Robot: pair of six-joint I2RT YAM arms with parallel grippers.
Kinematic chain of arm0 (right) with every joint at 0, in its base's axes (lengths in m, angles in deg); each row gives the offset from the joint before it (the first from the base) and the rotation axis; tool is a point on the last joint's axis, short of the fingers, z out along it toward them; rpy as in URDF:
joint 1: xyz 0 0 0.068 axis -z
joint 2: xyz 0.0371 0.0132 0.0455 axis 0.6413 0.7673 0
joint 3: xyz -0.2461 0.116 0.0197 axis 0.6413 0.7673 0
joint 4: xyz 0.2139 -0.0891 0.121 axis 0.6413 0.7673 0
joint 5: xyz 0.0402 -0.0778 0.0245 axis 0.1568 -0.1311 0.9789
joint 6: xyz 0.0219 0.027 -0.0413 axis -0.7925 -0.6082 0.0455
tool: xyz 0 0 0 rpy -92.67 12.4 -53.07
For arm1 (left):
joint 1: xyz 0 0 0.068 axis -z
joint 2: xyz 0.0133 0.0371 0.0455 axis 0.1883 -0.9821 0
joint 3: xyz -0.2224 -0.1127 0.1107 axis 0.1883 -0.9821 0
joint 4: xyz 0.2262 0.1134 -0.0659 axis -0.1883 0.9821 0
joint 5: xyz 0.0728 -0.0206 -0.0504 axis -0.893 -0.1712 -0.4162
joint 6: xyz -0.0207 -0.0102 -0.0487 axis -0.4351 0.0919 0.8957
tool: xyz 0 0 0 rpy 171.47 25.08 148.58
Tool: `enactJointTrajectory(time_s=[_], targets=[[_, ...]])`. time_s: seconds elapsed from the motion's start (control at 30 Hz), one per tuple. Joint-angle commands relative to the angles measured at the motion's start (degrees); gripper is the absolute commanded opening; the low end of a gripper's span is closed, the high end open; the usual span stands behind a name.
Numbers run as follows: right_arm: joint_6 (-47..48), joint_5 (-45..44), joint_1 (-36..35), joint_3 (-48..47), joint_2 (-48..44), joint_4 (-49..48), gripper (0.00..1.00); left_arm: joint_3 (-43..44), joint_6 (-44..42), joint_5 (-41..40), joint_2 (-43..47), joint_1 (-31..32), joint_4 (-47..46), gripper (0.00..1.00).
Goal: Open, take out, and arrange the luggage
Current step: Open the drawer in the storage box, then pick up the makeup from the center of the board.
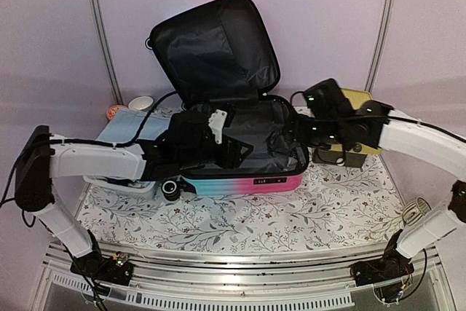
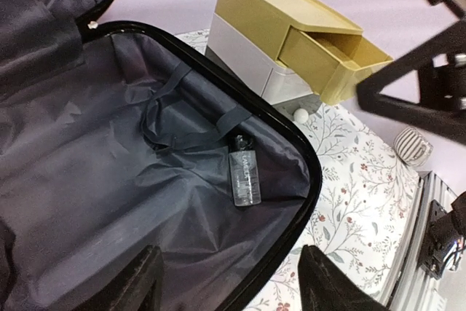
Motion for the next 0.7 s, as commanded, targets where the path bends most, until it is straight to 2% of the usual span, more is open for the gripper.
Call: enactJointTrajectory(time_s=[0.0,0.07,0.13,0.43,0.67], targets=[[-13.84,-16.78,-4.16,-15.98,17.95,19.60,0.73,-5.30,-1.76,-4.81,7.14,-0.31,3.68,0.65],[-17.92,-17.75,-4.19,-23.47,26.00,26.05,0.73,-7.25,-1.71,-5.72,9.96,-0.73,4.44,0.65],[-19.45,-17.17,-4.20,-27.39,31.16,27.23,0.73,-9.54,-1.69,-6.08,12.20,-1.15,4.55,0.65],[-21.84,-17.42,-1.14,-33.71,44.35,27.89,0.79,-15.12,-1.58,-6.85,18.79,-2.33,4.47,0.67],[-25.23,-20.62,2.36,-32.80,48.84,27.76,0.73,-17.81,-1.54,-6.43,20.95,-2.77,4.64,0.67]])
